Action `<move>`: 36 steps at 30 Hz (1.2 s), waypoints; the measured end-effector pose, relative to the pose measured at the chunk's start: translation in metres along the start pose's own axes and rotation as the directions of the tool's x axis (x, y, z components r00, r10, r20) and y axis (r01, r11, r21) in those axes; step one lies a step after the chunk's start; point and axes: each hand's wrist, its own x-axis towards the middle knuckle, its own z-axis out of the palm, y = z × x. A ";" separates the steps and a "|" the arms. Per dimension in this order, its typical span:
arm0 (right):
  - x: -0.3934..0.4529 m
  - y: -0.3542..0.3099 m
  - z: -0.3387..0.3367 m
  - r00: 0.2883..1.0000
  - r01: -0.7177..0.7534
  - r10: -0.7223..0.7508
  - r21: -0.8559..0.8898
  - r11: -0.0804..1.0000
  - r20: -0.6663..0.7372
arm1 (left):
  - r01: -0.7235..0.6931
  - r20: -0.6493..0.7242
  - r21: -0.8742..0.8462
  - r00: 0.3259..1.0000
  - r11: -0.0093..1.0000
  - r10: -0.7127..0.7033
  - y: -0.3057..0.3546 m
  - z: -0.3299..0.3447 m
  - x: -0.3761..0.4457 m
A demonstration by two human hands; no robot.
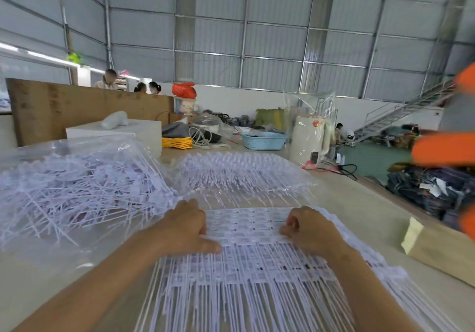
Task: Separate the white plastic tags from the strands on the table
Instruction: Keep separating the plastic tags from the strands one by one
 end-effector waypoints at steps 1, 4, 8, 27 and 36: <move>0.000 -0.001 0.000 1.000 0.006 -0.007 -0.034 0.999 -0.022 | -0.010 -0.049 0.047 0.999 0.999 0.013 0.001 -0.002 -0.001; -0.001 -0.009 0.000 0.979 0.138 -0.142 -0.037 0.990 -0.145 | -0.056 -0.236 0.060 0.969 0.997 0.069 0.010 -0.006 -0.002; -0.010 -0.031 -0.002 0.955 0.287 -0.292 0.360 0.888 -0.040 | -0.111 -0.418 -0.055 0.905 0.992 0.078 0.017 -0.004 -0.001; -0.002 -0.010 -0.008 0.971 0.031 -0.111 -0.352 0.935 -0.210 | -0.057 -0.181 -0.958 0.881 0.282 -0.436 0.016 0.012 0.017; 0.001 -0.058 -0.013 0.961 0.224 -0.209 -0.067 0.972 0.181 | -0.153 -0.264 -0.954 0.841 0.259 -0.473 0.013 0.017 0.014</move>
